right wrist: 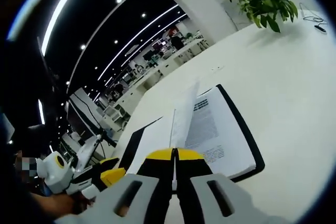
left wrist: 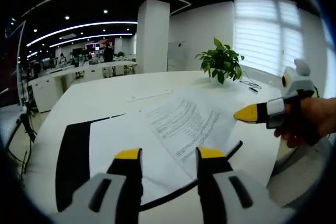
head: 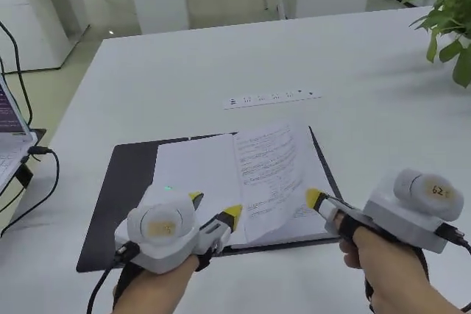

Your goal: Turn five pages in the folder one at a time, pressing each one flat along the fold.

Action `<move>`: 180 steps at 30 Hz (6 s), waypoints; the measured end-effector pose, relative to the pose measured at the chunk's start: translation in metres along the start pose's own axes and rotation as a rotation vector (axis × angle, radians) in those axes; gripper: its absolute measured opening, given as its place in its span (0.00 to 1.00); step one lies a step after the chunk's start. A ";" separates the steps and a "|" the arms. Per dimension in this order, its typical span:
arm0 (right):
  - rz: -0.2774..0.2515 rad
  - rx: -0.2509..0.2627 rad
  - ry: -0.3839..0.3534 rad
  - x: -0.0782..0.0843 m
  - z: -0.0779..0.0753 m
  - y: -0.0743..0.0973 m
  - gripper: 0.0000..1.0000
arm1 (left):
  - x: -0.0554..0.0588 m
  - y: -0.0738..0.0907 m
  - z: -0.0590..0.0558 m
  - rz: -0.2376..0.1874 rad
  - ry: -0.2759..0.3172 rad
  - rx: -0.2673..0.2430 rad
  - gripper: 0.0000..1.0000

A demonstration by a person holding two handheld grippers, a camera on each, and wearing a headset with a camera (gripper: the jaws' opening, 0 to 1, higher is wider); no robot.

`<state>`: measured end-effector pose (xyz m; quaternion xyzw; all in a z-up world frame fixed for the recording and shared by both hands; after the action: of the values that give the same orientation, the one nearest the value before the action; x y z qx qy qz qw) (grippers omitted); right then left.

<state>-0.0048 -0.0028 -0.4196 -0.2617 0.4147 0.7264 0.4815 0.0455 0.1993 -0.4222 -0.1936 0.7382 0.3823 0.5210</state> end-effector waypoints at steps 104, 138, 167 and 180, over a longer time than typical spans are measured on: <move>0.431 -0.381 0.467 0.155 0.144 -0.128 0.15 | 0.036 0.084 0.112 0.037 0.181 -0.267 0.33; 0.090 -0.197 0.335 0.054 0.044 -0.100 0.00 | 0.090 -0.003 0.092 0.131 0.035 -0.214 0.29; 0.109 -0.128 0.304 0.036 0.018 -0.203 0.00 | 0.092 -0.004 0.094 0.073 0.032 -0.207 0.29; 0.095 -0.112 0.271 0.024 0.017 -0.221 0.00 | 0.092 -0.004 0.094 0.065 0.037 -0.208 0.29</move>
<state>0.1885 0.0660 -0.5070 -0.3635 0.4467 0.7285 0.3709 0.0710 0.2796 -0.5238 -0.2297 0.7099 0.4700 0.4715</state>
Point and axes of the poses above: the centre of the closed fingertips' face, and the gripper's own axes: y roughly backward along the fingers, z roughly to its left, x roughly out of its underside, the point moved 7 cm from there along y, roughly backward along the fingers, and after that the axes turned 5 degrees about y, right-handed, at the moved point
